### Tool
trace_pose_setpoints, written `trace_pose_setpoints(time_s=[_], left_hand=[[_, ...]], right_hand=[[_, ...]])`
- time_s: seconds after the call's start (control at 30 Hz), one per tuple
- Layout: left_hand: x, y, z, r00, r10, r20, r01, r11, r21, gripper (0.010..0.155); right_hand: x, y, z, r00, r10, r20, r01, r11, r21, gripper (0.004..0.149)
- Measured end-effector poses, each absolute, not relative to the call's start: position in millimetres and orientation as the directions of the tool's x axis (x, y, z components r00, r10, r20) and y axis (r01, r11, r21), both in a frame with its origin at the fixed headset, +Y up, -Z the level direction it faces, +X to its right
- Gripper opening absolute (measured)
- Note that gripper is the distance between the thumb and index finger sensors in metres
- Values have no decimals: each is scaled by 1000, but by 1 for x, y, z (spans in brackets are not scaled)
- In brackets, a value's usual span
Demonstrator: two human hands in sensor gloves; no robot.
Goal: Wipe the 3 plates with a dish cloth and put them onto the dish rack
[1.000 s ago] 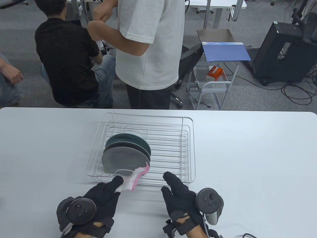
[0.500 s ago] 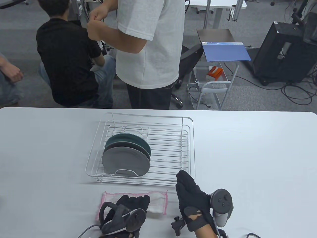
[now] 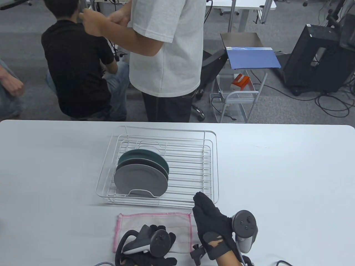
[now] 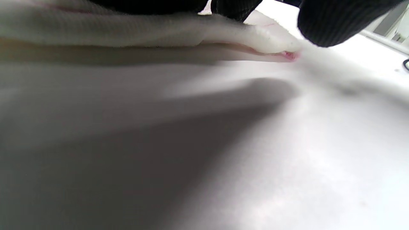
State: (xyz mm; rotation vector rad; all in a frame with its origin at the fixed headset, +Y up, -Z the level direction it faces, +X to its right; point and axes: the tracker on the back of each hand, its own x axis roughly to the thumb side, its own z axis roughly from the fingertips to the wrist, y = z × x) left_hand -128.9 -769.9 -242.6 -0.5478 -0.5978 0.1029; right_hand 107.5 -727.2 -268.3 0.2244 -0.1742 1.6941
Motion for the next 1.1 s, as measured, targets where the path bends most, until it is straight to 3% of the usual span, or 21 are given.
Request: trace_pose_setpoints(time_s=[0.13,0.23,0.4,0.47,0.57,0.7,0.83,1.1], left_hand=[[-142,-762,-250,796,366,481,-52,834,-549,76],[-161,-745,-258,777,426,463,-180,855,-486,72],[-208,-706,-267,803,400,442,-339,916,-213,64],[-236,-689,-269,822,406,398,-431,902,-31,63],[-262,-679,-269,846,400,352,-466,876,126,65],[-280,-682,-275,858,423,290,-472,873,122,68],[-274,-687,-279,870,403,283,-438,896,70,69],[-261,-689,-278,869,388,308,-419,907,37,68]], right_hand=[[108,-727,-268,-131,958,253,-989,-142,26,61],[108,-727,-269,-137,957,255,-988,-149,31,61],[108,-726,-270,-176,946,273,-980,-193,36,63],[108,-726,-271,-213,934,288,-972,-233,37,64],[107,-724,-271,-237,922,305,-965,-260,36,64],[109,-717,-269,-328,876,354,-935,-355,11,65],[111,-713,-267,-403,830,385,-904,-427,-27,66],[110,-708,-265,-442,801,404,-884,-465,-46,66]])
